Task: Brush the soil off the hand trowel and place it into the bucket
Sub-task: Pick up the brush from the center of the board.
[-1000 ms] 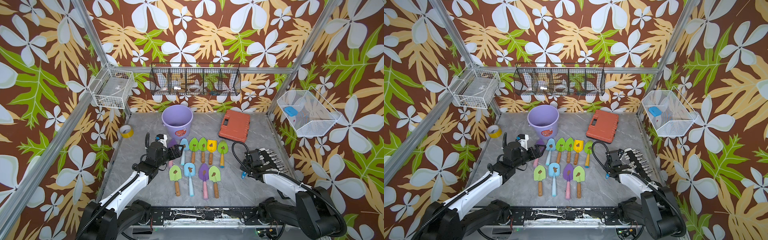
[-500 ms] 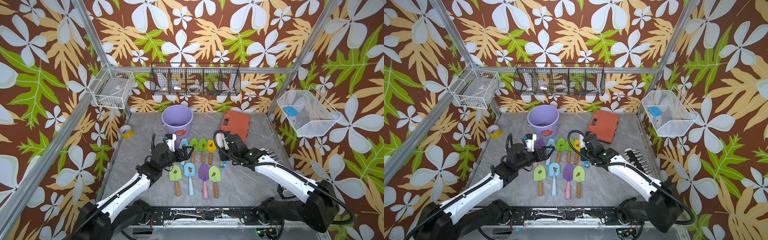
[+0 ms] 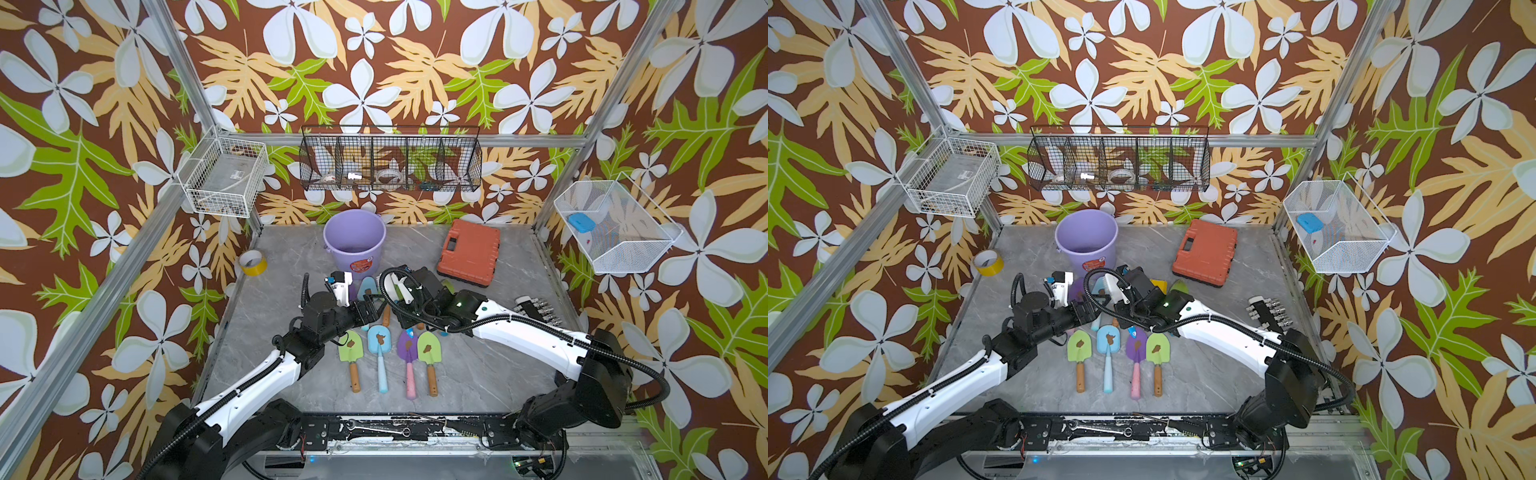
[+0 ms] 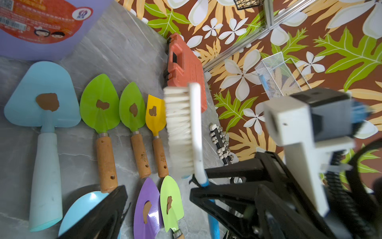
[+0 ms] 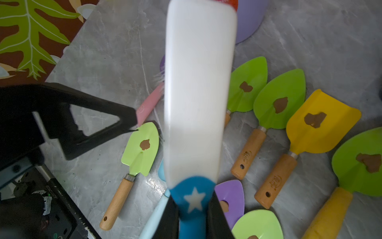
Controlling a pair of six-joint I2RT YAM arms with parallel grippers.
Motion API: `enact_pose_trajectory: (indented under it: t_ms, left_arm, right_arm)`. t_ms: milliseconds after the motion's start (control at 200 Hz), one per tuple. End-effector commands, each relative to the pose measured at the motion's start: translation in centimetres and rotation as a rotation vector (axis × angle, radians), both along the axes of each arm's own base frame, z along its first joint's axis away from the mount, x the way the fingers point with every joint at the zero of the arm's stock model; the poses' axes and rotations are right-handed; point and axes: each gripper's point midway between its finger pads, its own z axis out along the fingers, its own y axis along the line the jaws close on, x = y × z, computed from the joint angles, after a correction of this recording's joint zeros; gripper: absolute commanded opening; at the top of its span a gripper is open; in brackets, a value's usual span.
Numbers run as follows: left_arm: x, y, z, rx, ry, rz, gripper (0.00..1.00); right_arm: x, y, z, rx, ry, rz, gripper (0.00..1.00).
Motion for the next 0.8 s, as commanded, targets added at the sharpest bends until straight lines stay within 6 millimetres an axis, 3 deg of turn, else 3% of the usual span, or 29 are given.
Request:
enact_pose_trajectory:
  t_ms: [0, 280, 601, 796]
  left_arm:
    - [0.6, -0.5, 0.1, -0.019, -0.003, -0.002, 0.96]
    - [1.4, -1.2, -0.7, -0.021, 0.030, -0.008, 0.78]
    - [1.7, -0.9, -0.4, -0.033, 0.036, 0.018, 0.43]
    - [1.9, -0.9, -0.3, -0.059, 0.046, 0.023, 0.28]
  right_arm:
    - [-0.5, 1.4, 1.1, 0.034, -0.023, 0.041, 0.00]
    - [-1.3, 2.4, 1.2, 0.008, -0.027, 0.081, 0.00]
    - [-1.8, 3.1, 0.3, -0.041, -0.037, 0.123, 0.00]
    - [-1.6, 3.2, 0.4, -0.034, -0.053, 0.115, 0.00]
